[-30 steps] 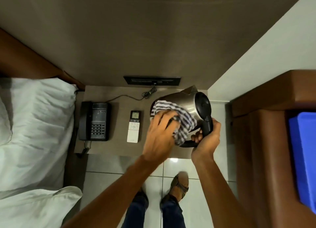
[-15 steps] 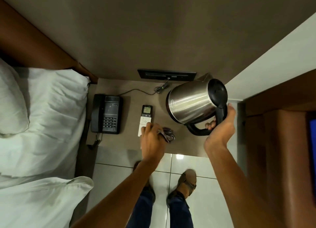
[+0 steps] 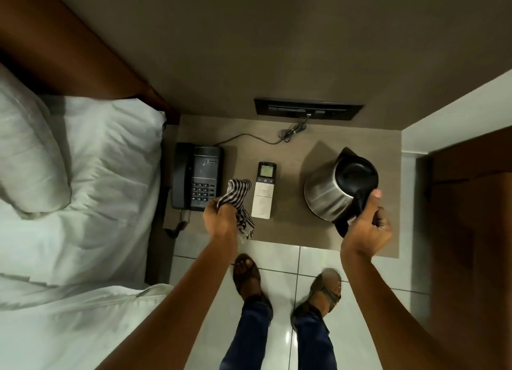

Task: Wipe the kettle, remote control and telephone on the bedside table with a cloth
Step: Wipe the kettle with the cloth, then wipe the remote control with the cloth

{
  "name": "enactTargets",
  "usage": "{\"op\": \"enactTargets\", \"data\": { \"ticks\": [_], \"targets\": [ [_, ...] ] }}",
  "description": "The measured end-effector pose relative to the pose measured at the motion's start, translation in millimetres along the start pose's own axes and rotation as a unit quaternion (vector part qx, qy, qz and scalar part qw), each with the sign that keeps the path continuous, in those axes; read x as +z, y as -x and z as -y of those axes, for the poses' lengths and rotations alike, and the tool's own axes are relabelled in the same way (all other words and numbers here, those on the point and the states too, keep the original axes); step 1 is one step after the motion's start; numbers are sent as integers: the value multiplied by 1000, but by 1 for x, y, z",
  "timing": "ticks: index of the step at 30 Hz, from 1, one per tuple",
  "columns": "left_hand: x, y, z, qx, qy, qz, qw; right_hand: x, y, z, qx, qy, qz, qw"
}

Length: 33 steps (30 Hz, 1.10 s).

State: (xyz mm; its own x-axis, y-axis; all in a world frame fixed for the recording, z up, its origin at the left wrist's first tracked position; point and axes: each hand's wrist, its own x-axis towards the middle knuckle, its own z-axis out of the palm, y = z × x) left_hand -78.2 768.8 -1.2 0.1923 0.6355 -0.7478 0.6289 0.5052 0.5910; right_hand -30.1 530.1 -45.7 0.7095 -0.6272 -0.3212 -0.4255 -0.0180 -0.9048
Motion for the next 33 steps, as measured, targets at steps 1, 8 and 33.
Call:
{"op": "enactTargets", "data": {
  "ticks": [1, 8, 33],
  "targets": [
    [-3, -5, -1, -5, 4, 2, 1000, 2, 3, -3, 5, 1, -5, 1000],
    [-9, -27, -8, -38, 15, 15, 999, 11, 22, -13, 35, -21, -20, 999],
    [14, -2, -29, -17, -64, -28, 997, -15, 94, -31, 420, 116, 121, 892]
  ]
}}
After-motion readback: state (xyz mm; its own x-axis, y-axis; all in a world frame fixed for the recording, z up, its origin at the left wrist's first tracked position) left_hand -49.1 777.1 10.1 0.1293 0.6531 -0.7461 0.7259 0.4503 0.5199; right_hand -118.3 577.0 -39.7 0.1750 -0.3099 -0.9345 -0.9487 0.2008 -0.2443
